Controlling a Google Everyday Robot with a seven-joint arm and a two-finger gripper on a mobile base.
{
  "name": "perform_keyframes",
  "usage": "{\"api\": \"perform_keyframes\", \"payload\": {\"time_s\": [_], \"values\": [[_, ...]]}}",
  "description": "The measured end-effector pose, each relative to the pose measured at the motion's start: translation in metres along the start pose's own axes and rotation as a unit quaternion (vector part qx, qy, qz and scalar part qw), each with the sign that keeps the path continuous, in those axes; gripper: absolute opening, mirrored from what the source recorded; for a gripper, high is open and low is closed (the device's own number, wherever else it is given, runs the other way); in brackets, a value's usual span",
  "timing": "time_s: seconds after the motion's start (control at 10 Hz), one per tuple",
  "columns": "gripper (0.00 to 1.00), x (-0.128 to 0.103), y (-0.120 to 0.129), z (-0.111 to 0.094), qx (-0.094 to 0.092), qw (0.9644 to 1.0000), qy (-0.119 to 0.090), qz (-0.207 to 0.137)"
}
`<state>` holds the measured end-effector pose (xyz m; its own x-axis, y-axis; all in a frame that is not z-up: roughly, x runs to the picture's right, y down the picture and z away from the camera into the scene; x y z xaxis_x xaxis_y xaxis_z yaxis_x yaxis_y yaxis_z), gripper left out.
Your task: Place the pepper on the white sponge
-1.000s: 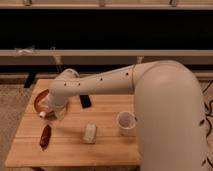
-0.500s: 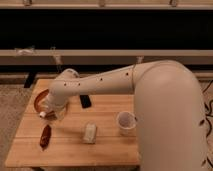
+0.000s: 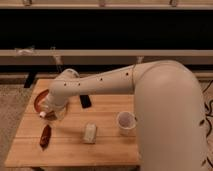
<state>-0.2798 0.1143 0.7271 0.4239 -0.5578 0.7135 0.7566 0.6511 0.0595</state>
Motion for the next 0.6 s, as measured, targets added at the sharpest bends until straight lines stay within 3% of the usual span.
{"api": "perform_keyframes", "payload": {"time_s": [0.3,0.5,0.6], "values": [[0.80,0.000,0.000,0.001,-0.002,1.0000,0.000,-0.001],[0.80,-0.014,-0.010,0.010,-0.028,0.9986,0.003,-0.045],[0.80,-0.029,-0.017,0.021,-0.047,0.9960,0.003,-0.076]]}}
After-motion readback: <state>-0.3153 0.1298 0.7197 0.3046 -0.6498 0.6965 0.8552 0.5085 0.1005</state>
